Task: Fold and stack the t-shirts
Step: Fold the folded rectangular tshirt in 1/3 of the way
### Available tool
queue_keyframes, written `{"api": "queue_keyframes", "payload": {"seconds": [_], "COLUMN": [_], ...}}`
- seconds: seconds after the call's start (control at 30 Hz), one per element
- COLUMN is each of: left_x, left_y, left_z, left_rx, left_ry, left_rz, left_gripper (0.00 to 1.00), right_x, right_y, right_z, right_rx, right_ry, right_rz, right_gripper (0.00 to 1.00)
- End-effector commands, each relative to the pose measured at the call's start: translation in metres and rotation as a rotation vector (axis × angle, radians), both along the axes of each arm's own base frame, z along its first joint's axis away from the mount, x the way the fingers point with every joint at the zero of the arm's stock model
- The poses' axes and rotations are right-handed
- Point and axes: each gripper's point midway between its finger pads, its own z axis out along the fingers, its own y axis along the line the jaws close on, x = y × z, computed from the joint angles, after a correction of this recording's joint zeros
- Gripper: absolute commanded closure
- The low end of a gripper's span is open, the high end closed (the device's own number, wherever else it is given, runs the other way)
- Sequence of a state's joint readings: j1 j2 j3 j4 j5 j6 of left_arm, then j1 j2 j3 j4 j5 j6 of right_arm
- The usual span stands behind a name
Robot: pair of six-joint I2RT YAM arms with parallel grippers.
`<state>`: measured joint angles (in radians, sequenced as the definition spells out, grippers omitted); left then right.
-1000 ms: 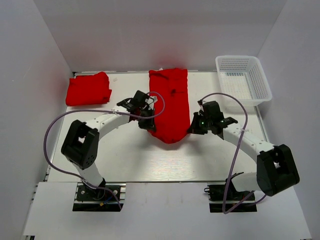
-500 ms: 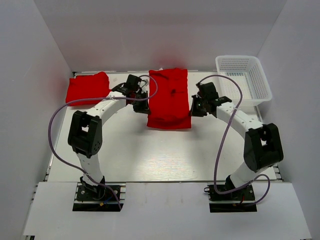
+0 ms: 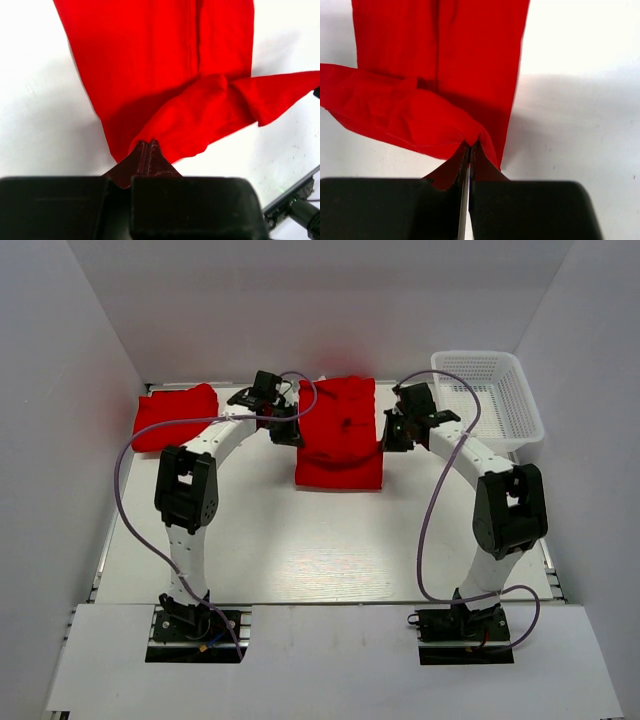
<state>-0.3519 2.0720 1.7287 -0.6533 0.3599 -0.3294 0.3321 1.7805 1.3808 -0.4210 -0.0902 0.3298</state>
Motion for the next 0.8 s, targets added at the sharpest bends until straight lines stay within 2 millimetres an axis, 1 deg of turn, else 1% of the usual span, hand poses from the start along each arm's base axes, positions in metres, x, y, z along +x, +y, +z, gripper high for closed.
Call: {"api": "queue_keyframes", "payload": {"seconds": [0.0,0.03,0.07,0.1,0.13,0.17,0.2,0.23,0.27,0.3,0.33,0.37,0.4,0.43,0.47,0.5,0.53,0.57,0.6,0.63,0.67,0.7,0.73,0.77], "left_x": [0.022,0.026,0.029,0.032,0.036,0.039,0.04,0.046,0.05,0.051,0.056,0.062,0.064,0.069,0.07,0.072,0.077,0.077,0.081,0.082,0.087,0.087,0.089,0.092], "left_y": [-0.002,0.002,0.0,0.005,0.002,0.005,0.002,-0.001,0.001,-0.001,-0.004,-0.002,-0.004,-0.008,-0.005,-0.009,-0.012,-0.011,-0.009,-0.009,-0.01,-0.009,-0.01,-0.011], "left_z": [0.025,0.025,0.033,0.026,0.027,0.032,0.028,0.033,0.026,0.025,0.029,0.029,0.019,0.023,0.018,0.018,0.022,0.019,0.022,0.019,0.017,0.015,0.016,0.013], "left_rx": [-0.037,-0.035,-0.044,-0.04,-0.047,-0.058,-0.065,-0.075,-0.08,-0.088,-0.096,-0.107,-0.107,-0.127,-0.124,-0.146,-0.157,-0.149,-0.16,-0.156,-0.155,-0.15,-0.151,-0.152], "left_ry": [-0.086,-0.082,-0.106,-0.094,-0.108,-0.116,-0.118,-0.145,-0.133,-0.136,-0.154,-0.163,-0.151,-0.167,-0.169,-0.184,-0.222,-0.236,-0.251,-0.26,-0.284,-0.294,-0.305,-0.325], "left_rz": [-0.035,-0.024,-0.04,-0.029,-0.042,-0.04,-0.057,-0.072,-0.069,-0.087,-0.101,-0.1,-0.114,-0.127,-0.143,-0.168,-0.183,-0.195,-0.195,-0.202,-0.21,-0.218,-0.218,-0.237], "left_gripper": [1.0,1.0,1.0,1.0,1.0,1.0,1.0,1.0,1.0,1.0,1.0,1.0,1.0,1.0,1.0,1.0,1.0,1.0,1.0,1.0,1.0,1.0,1.0,1.0], "right_x": [0.022,0.024,0.029,0.033,0.035,0.042,0.045,0.049,0.051,0.056,0.059,0.062,0.066,0.072,0.073,0.078,0.082,0.085,0.087,0.092,0.095,0.098,0.102,0.104], "right_y": [0.002,0.003,0.002,0.003,0.002,0.002,0.002,-0.001,0.0,0.001,-0.001,0.001,0.003,0.003,0.005,0.003,0.007,0.006,0.008,0.009,0.007,0.008,0.007,0.004], "right_z": [0.019,0.016,0.02,0.02,0.017,0.024,0.023,0.015,0.017,0.016,0.011,0.014,0.011,0.01,0.003,0.002,0.006,-0.004,-0.004,0.0,-0.009,-0.006,-0.011,-0.012], "right_rx": [0.016,0.02,0.025,0.026,0.021,0.023,0.024,0.021,0.023,0.026,0.028,0.038,0.043,0.043,0.053,0.052,0.064,0.07,0.075,0.09,0.096,0.104,0.105,0.109], "right_ry": [-0.055,-0.049,-0.057,-0.059,-0.054,-0.079,-0.077,-0.062,-0.066,-0.067,-0.06,-0.071,-0.068,-0.076,-0.06,-0.071,-0.082,-0.069,-0.084,-0.094,-0.082,-0.09,-0.092,-0.091], "right_rz": [0.027,0.034,0.03,0.033,0.035,0.037,0.037,0.037,0.042,0.044,0.047,0.068,0.075,0.089,0.108,0.116,0.132,0.139,0.17,0.162,0.159,0.164,0.166,0.16], "right_gripper": [1.0,1.0,1.0,1.0,1.0,1.0,1.0,1.0,1.0,1.0,1.0,1.0,1.0,1.0,1.0,1.0,1.0,1.0,1.0,1.0,1.0,1.0,1.0,1.0]}}
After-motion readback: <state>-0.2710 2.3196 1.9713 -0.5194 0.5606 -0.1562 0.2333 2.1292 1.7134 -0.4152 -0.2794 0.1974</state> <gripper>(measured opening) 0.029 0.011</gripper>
